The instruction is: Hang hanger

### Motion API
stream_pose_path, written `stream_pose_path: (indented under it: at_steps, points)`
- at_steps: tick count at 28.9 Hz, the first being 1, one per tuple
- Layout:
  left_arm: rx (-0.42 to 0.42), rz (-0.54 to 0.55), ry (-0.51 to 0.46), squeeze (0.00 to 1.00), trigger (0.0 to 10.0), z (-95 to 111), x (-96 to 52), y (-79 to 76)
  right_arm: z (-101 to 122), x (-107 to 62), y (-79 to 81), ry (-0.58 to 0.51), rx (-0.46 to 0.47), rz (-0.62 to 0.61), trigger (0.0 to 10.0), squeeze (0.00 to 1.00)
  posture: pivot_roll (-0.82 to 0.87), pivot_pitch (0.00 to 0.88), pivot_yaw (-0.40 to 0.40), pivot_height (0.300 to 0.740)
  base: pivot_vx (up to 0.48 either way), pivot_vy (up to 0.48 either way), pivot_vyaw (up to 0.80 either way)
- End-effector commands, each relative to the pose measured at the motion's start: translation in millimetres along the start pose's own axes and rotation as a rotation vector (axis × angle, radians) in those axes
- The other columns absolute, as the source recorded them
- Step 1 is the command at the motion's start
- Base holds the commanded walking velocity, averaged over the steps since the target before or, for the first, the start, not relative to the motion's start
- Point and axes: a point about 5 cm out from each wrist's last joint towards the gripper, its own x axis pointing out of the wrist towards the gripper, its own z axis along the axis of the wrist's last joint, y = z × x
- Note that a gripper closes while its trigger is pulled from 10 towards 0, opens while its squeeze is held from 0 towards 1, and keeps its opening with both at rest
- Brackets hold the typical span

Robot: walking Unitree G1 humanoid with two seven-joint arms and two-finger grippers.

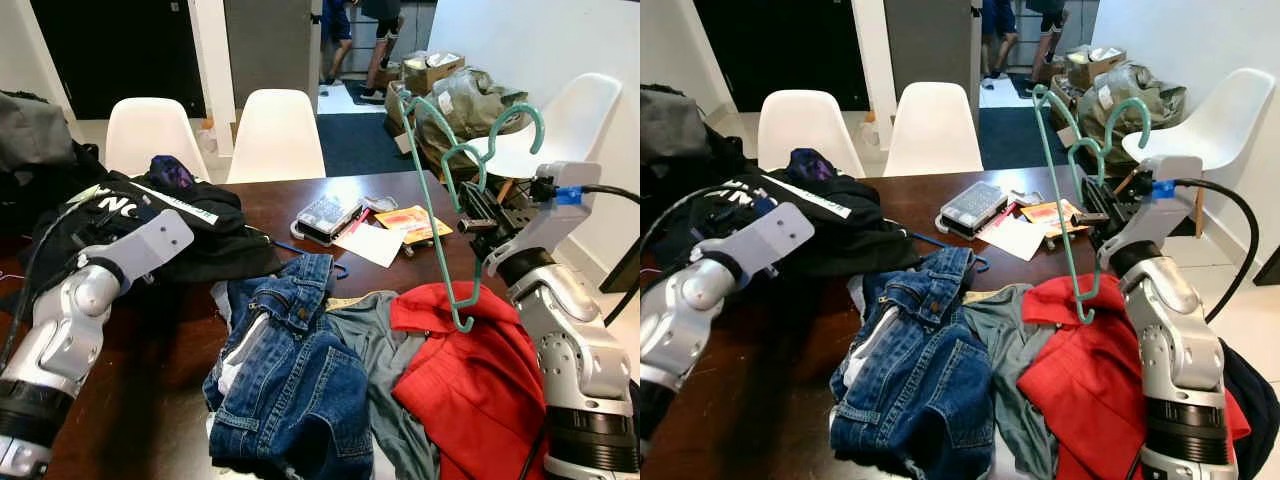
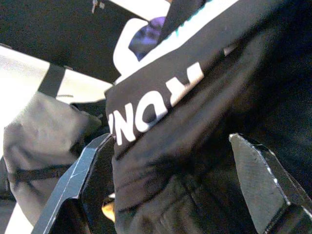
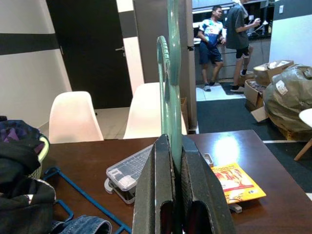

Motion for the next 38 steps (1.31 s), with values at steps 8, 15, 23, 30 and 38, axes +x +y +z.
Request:
stream_pose_path:
  at_steps: [8,15,23,30,38]
  points:
    - [0.025,-0.036,0.038,0.0,8.2,-16.1,7.3,-14.8,8.5,-3.5,-3.0,-0.022,-0.002,-0.008,10.0,0.0,-0.12,0.0,-0.002,0.74,0.0,0.0,0.0]
    - [0.033,-0.039,0.037,0.0,0.0,-21.1,12.0,-17.1,12.3,-5.3,-5.4,-0.029,-0.009,-0.013,10.0,0.0,-0.14,0.0,0.0,0.74,0.0,0.0,0.0]
    - [0.04,-0.033,0.028,0.0,0.0,-20.5,13.9,-15.8,13.6,-5.6,-6.3,-0.031,-0.012,-0.015,10.0,0.0,-0.14,0.0,-0.001,0.74,0.0,0.0,0.0]
    - [0.038,-0.017,-0.026,0.0,0.0,-10.6,18.4,-10.0,14.0,-4.1,-4.9,-0.031,-0.011,-0.01,10.0,0.0,-0.14,0.0,-0.005,0.74,0.0,0.0,0.0]
    - [-0.343,0.031,-0.23,0.0,0.0,34.2,15.7,21.9,12.1,-2.5,-3.5,-0.03,-0.003,-0.005,10.0,0.0,-0.12,0.0,-0.007,0.74,0.0,0.0,0.0]
